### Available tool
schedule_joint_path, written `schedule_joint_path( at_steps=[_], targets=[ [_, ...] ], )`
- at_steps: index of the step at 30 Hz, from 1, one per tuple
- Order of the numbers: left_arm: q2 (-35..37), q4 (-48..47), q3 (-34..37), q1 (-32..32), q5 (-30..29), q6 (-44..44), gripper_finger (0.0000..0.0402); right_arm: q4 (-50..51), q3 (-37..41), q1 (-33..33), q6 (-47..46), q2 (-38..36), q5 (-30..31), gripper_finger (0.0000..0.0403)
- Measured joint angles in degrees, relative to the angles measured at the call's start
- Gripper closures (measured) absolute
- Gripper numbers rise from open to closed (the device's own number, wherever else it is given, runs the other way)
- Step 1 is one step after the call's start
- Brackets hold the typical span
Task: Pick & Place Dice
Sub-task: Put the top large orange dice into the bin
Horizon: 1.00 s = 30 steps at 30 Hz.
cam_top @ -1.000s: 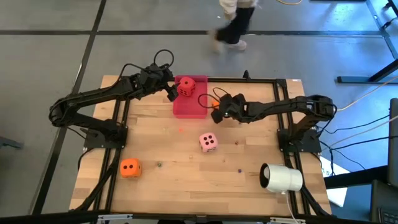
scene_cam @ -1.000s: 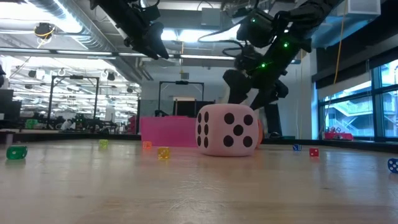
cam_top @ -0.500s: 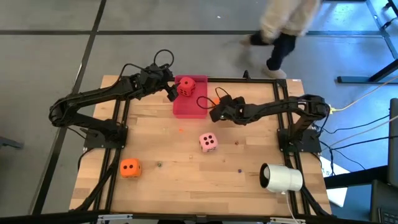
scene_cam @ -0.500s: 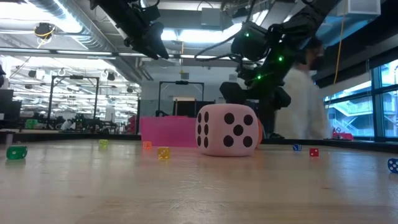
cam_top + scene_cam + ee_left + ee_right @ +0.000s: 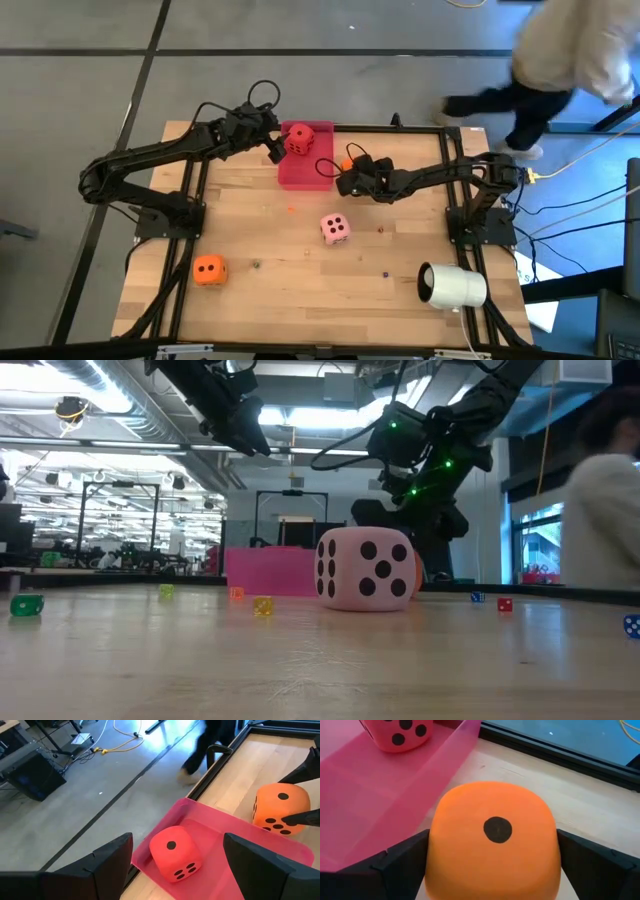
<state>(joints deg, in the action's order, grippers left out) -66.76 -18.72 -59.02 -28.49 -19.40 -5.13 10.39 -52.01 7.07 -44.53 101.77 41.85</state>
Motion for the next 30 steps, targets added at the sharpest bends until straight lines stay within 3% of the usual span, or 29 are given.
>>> schedule_joint_path(
  at_steps=[20,30],
  targets=[
    [1.42,-3.32,0.0,0.02,0.04,-0.17,0.0096,-0.37,0.45,-0.17,5.38,-1.87,-1.33,0.0003],
    [1.42,-4.26,0.0,0.35,1.33,-0.15,0.0096,0.08,0.57,-0.09,6.79,-3.22,-3.17,0.0035]
  ],
)
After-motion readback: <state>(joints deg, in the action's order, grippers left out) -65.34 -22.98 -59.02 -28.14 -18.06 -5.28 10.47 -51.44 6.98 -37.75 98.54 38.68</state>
